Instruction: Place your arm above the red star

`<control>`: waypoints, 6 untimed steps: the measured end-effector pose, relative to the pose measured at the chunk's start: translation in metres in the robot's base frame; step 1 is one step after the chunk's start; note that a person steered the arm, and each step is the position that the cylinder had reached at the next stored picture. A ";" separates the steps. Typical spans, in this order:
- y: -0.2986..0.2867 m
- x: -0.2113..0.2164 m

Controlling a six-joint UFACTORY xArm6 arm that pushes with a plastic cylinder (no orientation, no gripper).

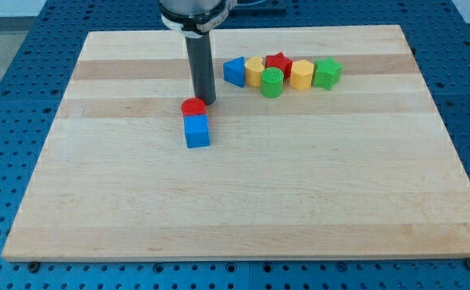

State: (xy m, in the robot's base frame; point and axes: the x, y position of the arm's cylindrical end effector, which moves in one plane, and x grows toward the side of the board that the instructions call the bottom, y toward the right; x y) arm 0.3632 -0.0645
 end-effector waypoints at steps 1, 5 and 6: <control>0.000 -0.032; 0.099 -0.108; 0.140 -0.107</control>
